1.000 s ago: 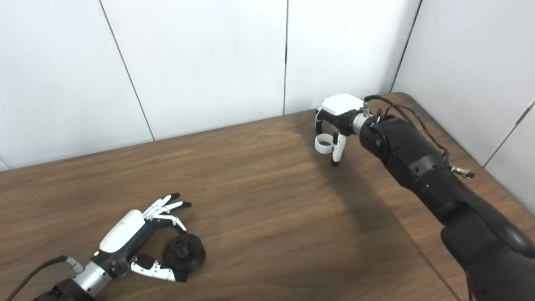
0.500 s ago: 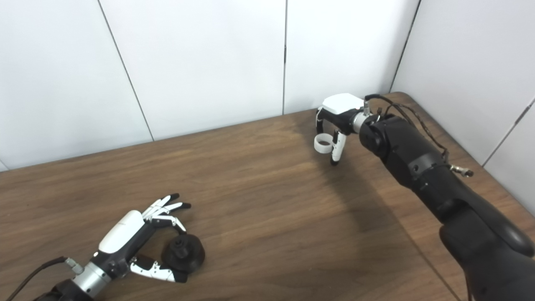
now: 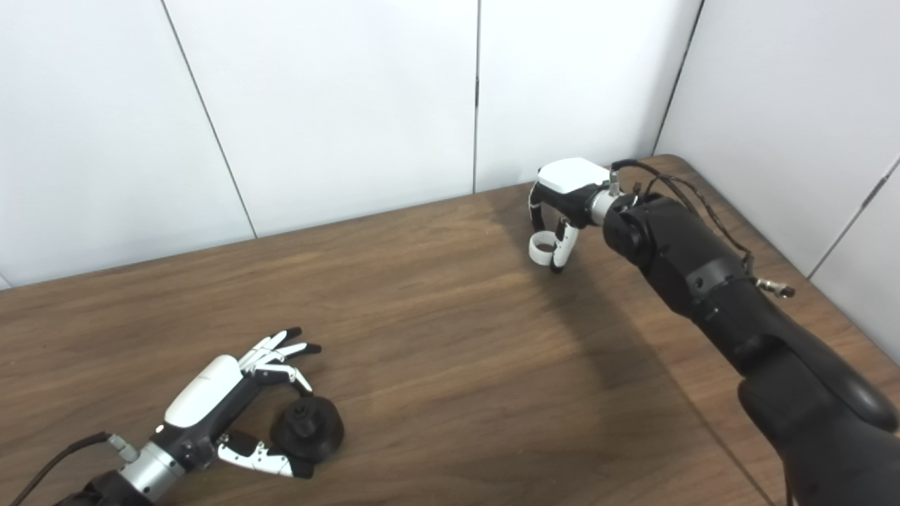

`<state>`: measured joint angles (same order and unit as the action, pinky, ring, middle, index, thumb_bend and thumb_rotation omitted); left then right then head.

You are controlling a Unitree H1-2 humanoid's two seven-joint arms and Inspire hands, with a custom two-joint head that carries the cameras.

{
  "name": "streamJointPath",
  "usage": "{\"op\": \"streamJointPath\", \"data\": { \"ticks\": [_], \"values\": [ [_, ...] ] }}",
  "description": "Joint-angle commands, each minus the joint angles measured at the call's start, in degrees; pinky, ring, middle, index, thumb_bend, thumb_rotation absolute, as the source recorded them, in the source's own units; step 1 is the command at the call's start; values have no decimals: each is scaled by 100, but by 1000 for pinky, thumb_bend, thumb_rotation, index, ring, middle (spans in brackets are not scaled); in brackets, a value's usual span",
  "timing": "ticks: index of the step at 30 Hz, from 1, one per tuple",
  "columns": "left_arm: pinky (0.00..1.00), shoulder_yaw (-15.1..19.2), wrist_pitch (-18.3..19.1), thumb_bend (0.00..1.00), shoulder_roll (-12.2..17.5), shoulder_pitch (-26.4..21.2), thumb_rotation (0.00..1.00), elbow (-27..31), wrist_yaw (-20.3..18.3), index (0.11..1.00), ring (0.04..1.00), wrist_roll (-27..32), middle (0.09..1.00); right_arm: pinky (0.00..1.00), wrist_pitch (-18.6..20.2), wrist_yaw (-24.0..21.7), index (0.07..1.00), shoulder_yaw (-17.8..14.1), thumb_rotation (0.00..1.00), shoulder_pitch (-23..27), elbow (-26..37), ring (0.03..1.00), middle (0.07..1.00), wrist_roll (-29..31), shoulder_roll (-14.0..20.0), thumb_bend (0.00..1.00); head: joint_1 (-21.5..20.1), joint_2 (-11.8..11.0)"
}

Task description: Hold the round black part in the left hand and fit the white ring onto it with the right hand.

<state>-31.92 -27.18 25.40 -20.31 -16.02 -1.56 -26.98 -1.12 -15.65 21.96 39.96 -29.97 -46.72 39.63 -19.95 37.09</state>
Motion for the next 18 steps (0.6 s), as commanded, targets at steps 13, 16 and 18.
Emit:
{"op": "streamJointPath", "data": {
  "ticks": [13,16,18],
  "values": [
    [1000,-74,31,524,70,190,59,-128,-331,481,1000,-350,885,1000,-183,284,483,-39,142,184,-3,1000,842,-6,-17,526,58,-33],
    [1000,-83,29,525,66,175,59,-187,-307,481,1000,-330,885,1000,-299,336,484,-69,140,141,189,1000,832,10,10,526,70,-33],
    [1000,-89,28,525,68,167,59,-225,-278,481,1000,-373,884,1000,-372,299,484,-90,140,120,432,1000,833,42,28,526,70,-33]
  ]
}}
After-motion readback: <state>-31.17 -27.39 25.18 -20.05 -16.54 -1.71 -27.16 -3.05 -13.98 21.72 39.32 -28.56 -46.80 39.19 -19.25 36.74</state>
